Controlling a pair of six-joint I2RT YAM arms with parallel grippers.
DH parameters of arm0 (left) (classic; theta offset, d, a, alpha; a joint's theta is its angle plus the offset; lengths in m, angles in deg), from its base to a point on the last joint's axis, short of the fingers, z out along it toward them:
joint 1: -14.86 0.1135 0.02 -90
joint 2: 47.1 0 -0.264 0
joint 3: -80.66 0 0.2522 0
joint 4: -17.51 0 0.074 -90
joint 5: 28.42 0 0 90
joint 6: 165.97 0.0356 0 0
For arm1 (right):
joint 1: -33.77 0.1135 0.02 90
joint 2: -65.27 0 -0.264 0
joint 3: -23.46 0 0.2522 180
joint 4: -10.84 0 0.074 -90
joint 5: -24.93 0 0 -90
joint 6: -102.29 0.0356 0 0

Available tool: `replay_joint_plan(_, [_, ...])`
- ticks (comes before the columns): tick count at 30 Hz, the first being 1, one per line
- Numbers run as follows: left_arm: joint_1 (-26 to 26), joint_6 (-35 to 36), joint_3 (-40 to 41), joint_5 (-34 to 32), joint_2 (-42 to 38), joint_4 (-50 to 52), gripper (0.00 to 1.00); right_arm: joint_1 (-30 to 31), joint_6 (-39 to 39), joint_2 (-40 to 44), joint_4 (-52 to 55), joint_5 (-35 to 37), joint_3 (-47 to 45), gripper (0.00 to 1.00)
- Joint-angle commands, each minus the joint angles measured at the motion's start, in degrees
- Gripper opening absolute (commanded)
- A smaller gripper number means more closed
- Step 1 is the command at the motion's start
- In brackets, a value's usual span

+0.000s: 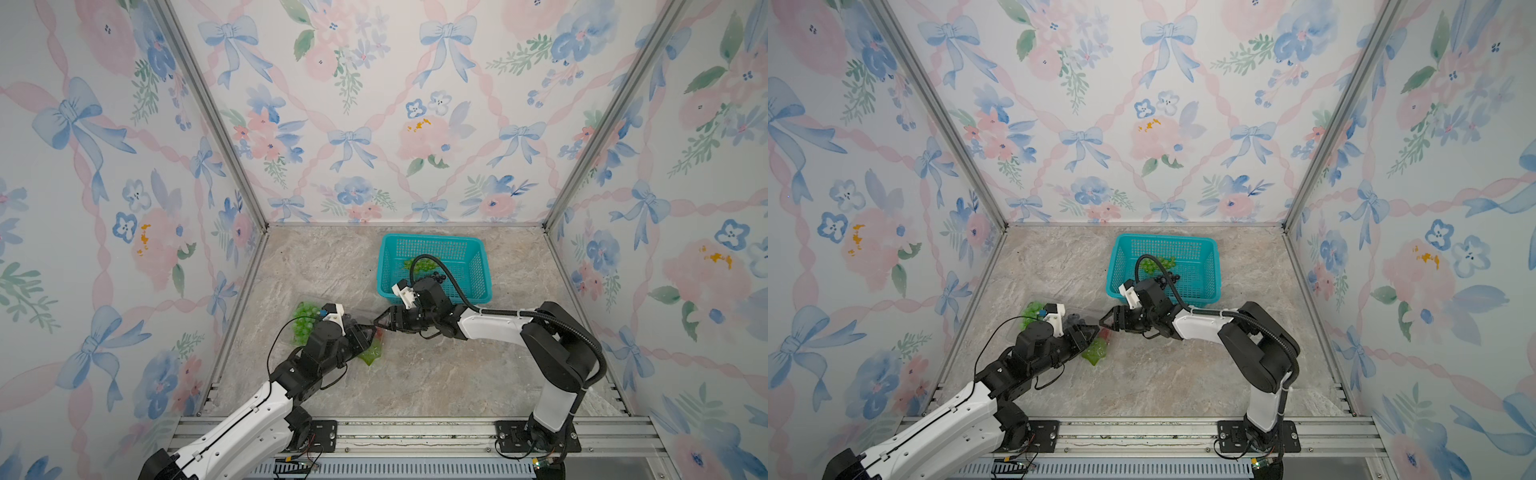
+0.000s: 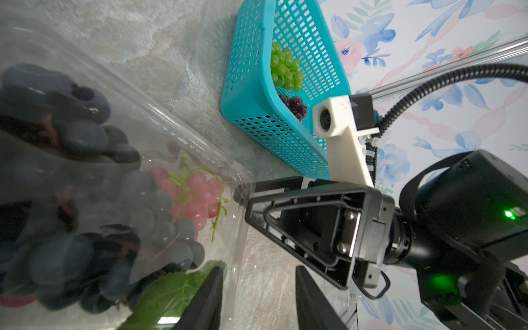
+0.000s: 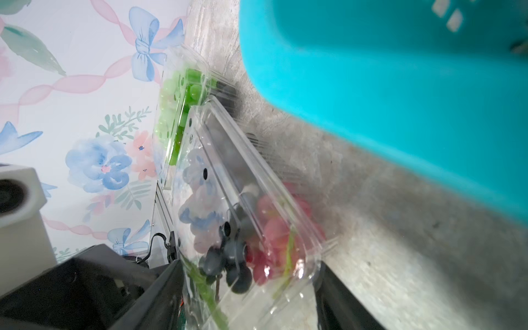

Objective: Pack grapes into containers
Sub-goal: Adjust the packing box at the center of the board.

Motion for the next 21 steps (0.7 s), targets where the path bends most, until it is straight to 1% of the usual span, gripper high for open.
replay_joint_plan(1, [0.3,2.6,-1.6,-0.6,1.1,0.4,0.45,-1.7,1.2,-3.1,-3.8,-2.5,2.2,0.71])
replay_joint_plan(5, [0.3,6.3,-2.9,0.3,4.2,0.5,0.45,-3.4,0.4,-0.2,-3.8,-2.1,-0.6,0.71])
replay_joint_plan(8, [0.5,10.7,-5.1,0.3,8.2,0.6,0.45,-4.2,1.1,4.1,-4.9,-1.9,-5.8,0.72])
replay_joint_plan(11, [0.8,14.2,-8.2,1.6,13.2,0.7,0.43,-3.6,2.5,8.2,-6.8,-1.9,-11.4,0.71])
replay_joint_plan(13, [1.0,16.4,-10.2,2.1,15.7,0.8,0.43,-2.2,4.0,10.4,-8.9,-1.2,-14.8,0.66])
replay_joint_plan(16, [1.9,20.1,-12.7,1.5,18.9,1.6,0.42,1.4,4.9,13.0,-9.5,0.6,-18.1,0.54])
replay_joint_plan(19, [3.4,23.1,-14.5,1.3,21.5,2.5,0.41,5.0,7.4,13.8,-12.7,2.4,-20.4,0.42])
replay_joint_plan(20, [3.9,23.8,-14.9,1.2,22.1,2.7,0.41,5.9,8.6,13.6,-14.5,2.6,-20.9,0.39])
replay_joint_plan(21, [4.4,24.2,-15.1,1.2,22.6,2.9,0.41,6.8,9.9,13.3,-16.5,2.7,-21.5,0.39])
